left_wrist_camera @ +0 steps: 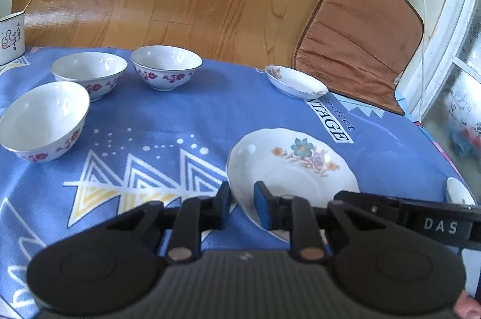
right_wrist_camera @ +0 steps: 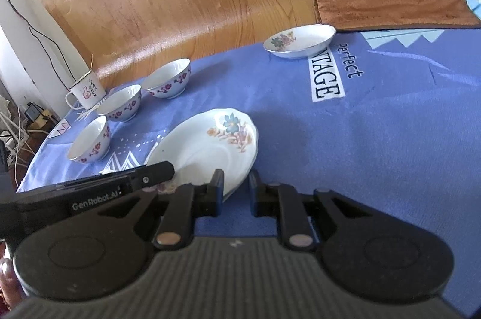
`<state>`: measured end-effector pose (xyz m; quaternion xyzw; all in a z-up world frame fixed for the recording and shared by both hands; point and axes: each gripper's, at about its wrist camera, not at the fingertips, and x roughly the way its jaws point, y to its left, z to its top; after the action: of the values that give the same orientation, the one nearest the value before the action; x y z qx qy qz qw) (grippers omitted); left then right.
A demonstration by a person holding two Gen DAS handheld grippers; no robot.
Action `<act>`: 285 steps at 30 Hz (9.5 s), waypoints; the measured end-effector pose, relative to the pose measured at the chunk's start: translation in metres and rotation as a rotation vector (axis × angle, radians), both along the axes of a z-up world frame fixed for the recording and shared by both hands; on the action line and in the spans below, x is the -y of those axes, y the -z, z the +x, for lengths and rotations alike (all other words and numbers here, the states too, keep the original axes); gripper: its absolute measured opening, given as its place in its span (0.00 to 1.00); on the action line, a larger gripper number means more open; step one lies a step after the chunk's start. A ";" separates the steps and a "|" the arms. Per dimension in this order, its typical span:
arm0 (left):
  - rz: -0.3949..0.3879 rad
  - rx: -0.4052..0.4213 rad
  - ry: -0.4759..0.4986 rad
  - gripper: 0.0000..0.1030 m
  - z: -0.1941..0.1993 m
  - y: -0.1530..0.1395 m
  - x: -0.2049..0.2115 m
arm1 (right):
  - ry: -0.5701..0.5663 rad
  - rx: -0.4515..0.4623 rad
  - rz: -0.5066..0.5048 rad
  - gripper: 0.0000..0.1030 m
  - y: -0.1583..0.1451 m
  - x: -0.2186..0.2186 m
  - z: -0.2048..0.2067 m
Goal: Organize plates and bowls
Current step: 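Lift the second plate with the right gripper and carry it toward the first plate, then lower the second plate with the right gripper onto the first plate, then move the right gripper to the third flowered plate and grasp its rim, then lift the third flowered plate with the right gripper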
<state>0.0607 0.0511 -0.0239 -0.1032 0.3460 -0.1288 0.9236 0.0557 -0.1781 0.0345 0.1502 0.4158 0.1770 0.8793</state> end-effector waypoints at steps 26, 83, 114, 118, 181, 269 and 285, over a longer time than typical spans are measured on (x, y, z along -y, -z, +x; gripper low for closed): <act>-0.018 -0.054 -0.033 0.16 0.000 -0.005 -0.008 | -0.009 -0.008 0.061 0.22 0.001 -0.001 -0.003; 0.042 -0.061 0.163 0.20 -0.057 -0.011 0.056 | 0.062 0.009 -0.047 0.24 -0.018 0.052 -0.089; 0.063 -0.055 0.256 0.16 -0.062 -0.011 0.085 | 0.126 0.037 -0.125 0.15 -0.020 0.064 -0.103; 0.094 -0.028 0.278 0.16 -0.060 -0.020 0.099 | 0.146 0.056 -0.118 0.15 -0.023 0.072 -0.104; 0.264 0.011 0.130 0.20 0.034 -0.016 0.139 | 0.328 0.217 -0.137 0.33 -0.035 0.126 -0.061; -0.044 0.073 -0.080 0.31 0.041 0.004 -0.006 | 0.089 -0.172 0.145 0.16 -0.005 0.075 -0.031; -0.025 -0.003 0.063 0.29 -0.011 -0.027 0.015 | 0.098 -0.061 0.138 0.23 -0.015 0.081 -0.044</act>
<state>0.0500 0.0362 0.0027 -0.1042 0.3490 -0.1619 0.9171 0.0117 -0.2593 0.0491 0.2358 0.4213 0.1575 0.8615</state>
